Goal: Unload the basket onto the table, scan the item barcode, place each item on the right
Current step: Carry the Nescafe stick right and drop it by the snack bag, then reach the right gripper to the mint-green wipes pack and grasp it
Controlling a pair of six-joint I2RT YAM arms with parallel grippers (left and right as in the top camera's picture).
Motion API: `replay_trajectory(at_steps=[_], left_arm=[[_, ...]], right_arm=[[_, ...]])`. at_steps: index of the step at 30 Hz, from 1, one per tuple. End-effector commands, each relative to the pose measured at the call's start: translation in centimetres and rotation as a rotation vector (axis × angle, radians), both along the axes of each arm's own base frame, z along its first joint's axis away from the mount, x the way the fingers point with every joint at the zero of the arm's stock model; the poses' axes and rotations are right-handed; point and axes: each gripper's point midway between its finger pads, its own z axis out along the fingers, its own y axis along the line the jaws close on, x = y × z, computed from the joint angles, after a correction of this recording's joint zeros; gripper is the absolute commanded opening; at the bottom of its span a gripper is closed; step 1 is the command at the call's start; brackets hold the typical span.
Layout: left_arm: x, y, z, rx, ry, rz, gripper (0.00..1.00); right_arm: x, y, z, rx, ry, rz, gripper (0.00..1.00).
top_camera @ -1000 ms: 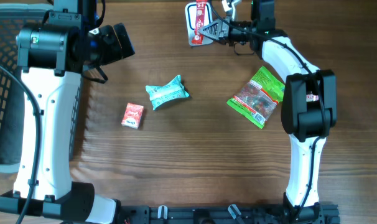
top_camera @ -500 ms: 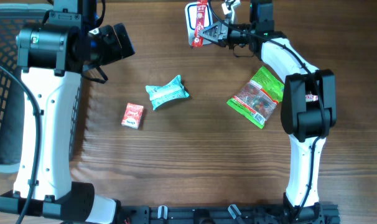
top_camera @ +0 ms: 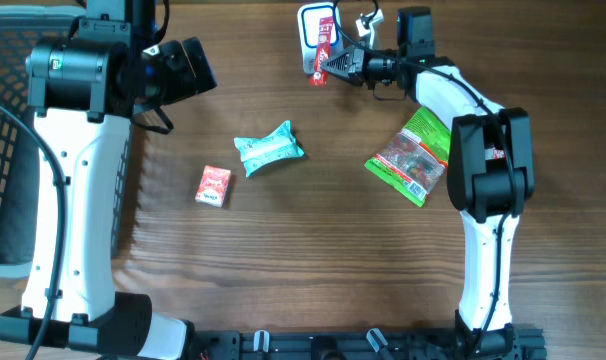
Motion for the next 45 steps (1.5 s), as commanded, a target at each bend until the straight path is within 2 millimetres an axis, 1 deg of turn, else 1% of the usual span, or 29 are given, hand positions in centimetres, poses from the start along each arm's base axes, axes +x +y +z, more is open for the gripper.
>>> replay_trajectory(at_steps=[1,2,4,5,6,8,10,12,14,16,18,21,22,23,24,25,26,27,29,30,31,33,34,37,40,42,43,45], left_arm=[[0.0,0.1,0.1,0.006,-0.002,-0.015,1.00],[0.0,0.1,0.1,0.006,-0.002,-0.015,1.00],[0.0,0.1,0.1,0.006,-0.002,-0.015,1.00],[0.0,0.1,0.1,0.006,-0.002,-0.015,1.00],[0.0,0.1,0.1,0.006,-0.002,-0.015,1.00],[0.0,0.1,0.1,0.006,-0.002,-0.015,1.00],[0.0,0.1,0.1,0.006,-0.002,-0.015,1.00],[0.0,0.1,0.1,0.006,-0.002,-0.015,1.00],[0.0,0.1,0.1,0.006,-0.002,-0.015,1.00],[0.0,0.1,0.1,0.006,-0.002,-0.015,1.00],[0.0,0.1,0.1,0.006,-0.002,-0.015,1.00],[0.0,0.1,0.1,0.006,-0.002,-0.015,1.00],[0.0,0.1,0.1,0.006,-0.002,-0.015,1.00],[0.0,0.1,0.1,0.006,-0.002,-0.015,1.00],[0.0,0.1,0.1,0.006,-0.002,-0.015,1.00],[0.0,0.1,0.1,0.006,-0.002,-0.015,1.00],[0.0,0.1,0.1,0.006,-0.002,-0.015,1.00],[0.0,0.1,0.1,0.006,-0.002,-0.015,1.00],[0.0,0.1,0.1,0.006,-0.002,-0.015,1.00],[0.0,0.1,0.1,0.006,-0.002,-0.015,1.00],[0.0,0.1,0.1,0.006,-0.002,-0.015,1.00],[0.0,0.1,0.1,0.006,-0.002,-0.015,1.00],[0.0,0.1,0.1,0.006,-0.002,-0.015,1.00],[0.0,0.1,0.1,0.006,-0.002,-0.015,1.00],[0.0,0.1,0.1,0.006,-0.002,-0.015,1.00],[0.0,0.1,0.1,0.006,-0.002,-0.015,1.00],[0.0,0.1,0.1,0.006,-0.002,-0.015,1.00],[0.0,0.1,0.1,0.006,-0.002,-0.015,1.00]], right_arm=[[-1.0,-0.6,5.9,-0.047,-0.134,0.017,0.04],[-1.5,-1.1,6.8,-0.085,-0.148,0.012,0.04],[-3.6,-2.5,8.8,-0.206,-0.162,0.007,0.04],[-4.4,-2.9,9.3,-0.245,-0.159,0.007,0.04],[-5.9,-3.8,10.2,-0.306,-0.147,0.005,0.04],[-8.1,-5.4,11.2,-0.402,-0.126,0.003,0.04],[-11.0,-7.8,11.9,-0.551,-0.111,0.013,0.04],[-14.5,-11.3,11.6,-0.751,-0.016,-0.006,0.04],[-17.3,-14.2,10.8,-0.910,0.090,-0.012,0.04],[-19.6,-16.5,10.0,-1.035,0.212,-0.022,0.04],[-20.5,-18.2,9.1,-1.125,0.280,-0.058,0.04],[-20.8,-19.9,8.1,-1.214,0.330,-0.119,0.05],[-20.9,-20.4,7.7,-1.237,0.344,-0.136,0.09],[-21.0,-20.7,7.2,-1.254,0.354,-0.148,0.26],[-21.0,-20.8,6.7,-1.257,0.359,-0.154,0.46],[-20.9,-20.8,6.0,-1.257,0.359,-0.154,0.53],[-20.9,-20.8,5.3,-1.257,0.359,-0.153,0.68],[-20.9,-20.8,4.6,-1.258,0.359,-0.151,0.77],[-20.7,-20.7,3.6,-1.254,0.353,-0.157,0.80],[-20.5,-20.3,3.0,-1.232,0.346,-0.161,0.80],[-20.1,-19.3,2.4,-1.171,0.337,-0.155,0.79],[-19.6,-16.4,1.8,-1.017,0.313,-0.118,0.74],[-19.4,-14.1,1.7,-0.916,0.265,-0.054,0.72],[-19.2,-9.6,2.0,-0.776,0.109,0.110,0.70],[-19.1,-6.0,2.4,-0.760,0.001,0.174,0.70],[-19.4,-3.7,2.7,-0.751,-0.057,0.214,0.70],[-19.6,-2.3,2.8,-0.741,-0.082,0.228,0.70],[-19.6,-0.2,3.2,-0.718,-0.114,0.226,0.70]])
